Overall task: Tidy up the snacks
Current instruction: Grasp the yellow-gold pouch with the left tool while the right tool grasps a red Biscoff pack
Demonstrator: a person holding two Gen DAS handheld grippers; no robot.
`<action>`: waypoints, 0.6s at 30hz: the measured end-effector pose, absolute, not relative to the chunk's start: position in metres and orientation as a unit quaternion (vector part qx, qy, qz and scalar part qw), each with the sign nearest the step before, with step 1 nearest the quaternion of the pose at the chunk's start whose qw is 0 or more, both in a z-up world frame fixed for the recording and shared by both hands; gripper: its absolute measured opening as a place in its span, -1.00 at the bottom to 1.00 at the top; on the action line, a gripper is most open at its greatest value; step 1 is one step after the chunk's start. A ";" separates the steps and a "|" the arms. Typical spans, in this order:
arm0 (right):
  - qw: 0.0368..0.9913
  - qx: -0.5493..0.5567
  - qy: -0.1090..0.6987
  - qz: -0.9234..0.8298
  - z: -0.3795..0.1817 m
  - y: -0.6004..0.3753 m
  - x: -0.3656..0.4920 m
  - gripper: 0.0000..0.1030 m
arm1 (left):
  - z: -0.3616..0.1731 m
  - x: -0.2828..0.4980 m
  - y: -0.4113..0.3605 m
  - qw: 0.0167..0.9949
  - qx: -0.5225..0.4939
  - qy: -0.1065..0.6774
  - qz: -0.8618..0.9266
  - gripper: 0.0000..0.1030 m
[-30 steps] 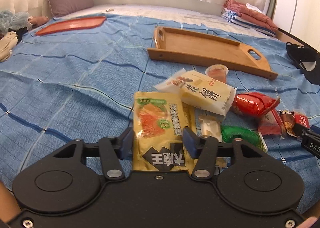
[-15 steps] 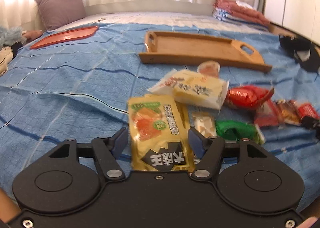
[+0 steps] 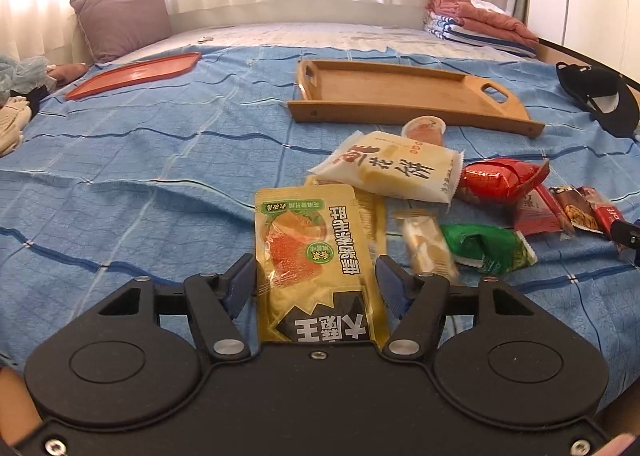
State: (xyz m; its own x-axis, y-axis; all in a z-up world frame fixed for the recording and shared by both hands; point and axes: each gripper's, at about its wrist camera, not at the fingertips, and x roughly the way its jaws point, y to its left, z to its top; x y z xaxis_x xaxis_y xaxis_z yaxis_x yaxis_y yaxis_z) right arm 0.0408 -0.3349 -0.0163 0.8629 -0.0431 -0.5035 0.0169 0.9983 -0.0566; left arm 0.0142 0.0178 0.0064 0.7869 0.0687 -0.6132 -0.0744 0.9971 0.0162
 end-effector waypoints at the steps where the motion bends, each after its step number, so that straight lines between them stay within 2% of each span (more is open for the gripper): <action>1: 0.964 -0.026 0.263 -0.013 -0.017 -0.335 0.042 0.12 | 0.008 0.013 0.019 0.946 -0.004 0.323 0.038 0.23; 6: 0.961 -0.042 0.272 -0.022 -0.023 -0.327 0.053 0.32 | 0.016 0.012 0.020 0.949 -0.004 0.314 0.037 0.23; 9: 0.960 -0.048 0.275 -0.031 -0.027 -0.324 0.062 0.31 | 0.021 0.012 0.019 0.950 -0.006 0.310 0.032 0.22; 10: 0.959 -0.040 0.278 -0.029 -0.027 -0.326 0.063 0.21 | 0.023 0.012 0.019 0.951 -0.007 0.309 0.030 0.22; 11: 0.959 -0.029 0.280 -0.026 -0.026 -0.327 0.063 -0.18 | 0.025 0.012 0.018 0.951 -0.007 0.307 0.027 0.22; 18: 0.962 -0.017 0.271 -0.023 -0.014 -0.332 0.052 -0.23 | 0.042 0.019 0.015 0.955 -0.010 0.298 0.010 0.22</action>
State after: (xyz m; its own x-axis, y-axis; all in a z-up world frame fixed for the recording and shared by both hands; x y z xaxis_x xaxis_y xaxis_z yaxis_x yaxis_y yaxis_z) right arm 0.0517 -0.3320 -0.0135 0.8517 -0.0534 -0.5213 0.0350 0.9984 -0.0451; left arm 0.0188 0.0150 0.0422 0.8226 0.0123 -0.5685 -0.0243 0.9996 -0.0136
